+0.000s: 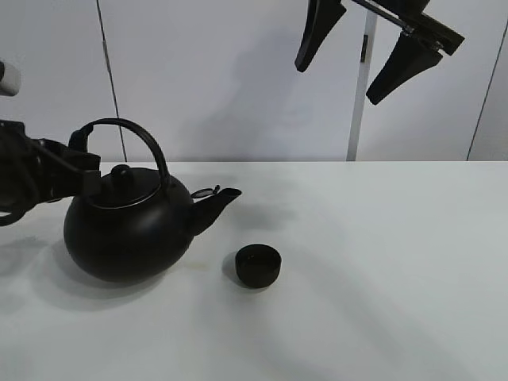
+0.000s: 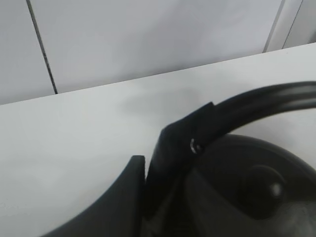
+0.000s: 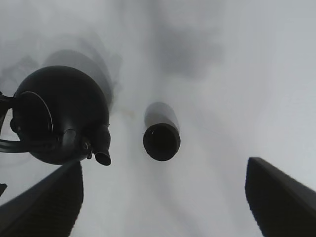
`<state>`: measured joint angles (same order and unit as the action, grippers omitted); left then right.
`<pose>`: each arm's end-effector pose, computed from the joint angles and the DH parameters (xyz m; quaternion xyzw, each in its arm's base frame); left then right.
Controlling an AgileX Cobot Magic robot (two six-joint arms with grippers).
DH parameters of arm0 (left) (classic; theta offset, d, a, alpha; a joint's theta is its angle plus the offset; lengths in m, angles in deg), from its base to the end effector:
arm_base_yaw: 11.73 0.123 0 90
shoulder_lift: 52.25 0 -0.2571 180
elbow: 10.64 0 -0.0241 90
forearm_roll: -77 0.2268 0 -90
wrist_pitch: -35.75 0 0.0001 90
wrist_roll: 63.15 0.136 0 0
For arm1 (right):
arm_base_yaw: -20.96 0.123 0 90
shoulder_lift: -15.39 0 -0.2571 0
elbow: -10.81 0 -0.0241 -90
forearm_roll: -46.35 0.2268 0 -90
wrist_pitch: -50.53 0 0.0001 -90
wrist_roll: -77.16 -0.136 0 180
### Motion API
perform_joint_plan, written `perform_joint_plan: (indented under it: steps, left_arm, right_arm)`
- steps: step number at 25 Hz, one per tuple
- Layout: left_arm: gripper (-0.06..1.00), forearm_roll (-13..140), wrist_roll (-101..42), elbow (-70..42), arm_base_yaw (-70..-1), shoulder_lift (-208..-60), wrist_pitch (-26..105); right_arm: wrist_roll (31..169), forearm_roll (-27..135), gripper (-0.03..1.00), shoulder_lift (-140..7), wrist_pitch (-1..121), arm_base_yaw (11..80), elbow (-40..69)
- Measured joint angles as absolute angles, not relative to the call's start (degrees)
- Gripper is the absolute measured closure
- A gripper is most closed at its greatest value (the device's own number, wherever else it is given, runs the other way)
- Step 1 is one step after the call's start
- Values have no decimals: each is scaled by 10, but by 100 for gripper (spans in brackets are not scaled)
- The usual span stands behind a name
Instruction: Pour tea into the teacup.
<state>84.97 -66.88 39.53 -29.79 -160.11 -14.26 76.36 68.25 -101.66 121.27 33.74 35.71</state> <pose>0.2944 -0.1112 0.1239 0.1676 0.7925 -0.1273 0.5725 0.3646 0.1318 0.2468 -0.0662 0.9693 0.2026 0.1230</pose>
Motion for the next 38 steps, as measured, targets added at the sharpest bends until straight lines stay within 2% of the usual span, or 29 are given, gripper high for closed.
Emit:
perform_joint_plan:
  steps: [8, 27, 29, 33, 38]
  left_arm:
    - [82, 821, -637, 462, -298, -1599, -206]
    - [81, 843, -632, 464, -298, -1640, -242]
    - [76, 853, -632, 464, -298, -1640, -252]
    - [55, 864, -637, 461, -298, -1638, -293]
    - [48, 879, -639, 461, -298, -1638, -294]
  right_arm:
    - [764, 685, 36, -1017, 1213, 337, 357]
    - [764, 685, 36, -1017, 1213, 337, 357]
    - [764, 685, 36, -1017, 1213, 337, 357]
    - [764, 685, 36, -1017, 1213, 337, 357]
    - [767, 685, 36, -1017, 1213, 337, 357]
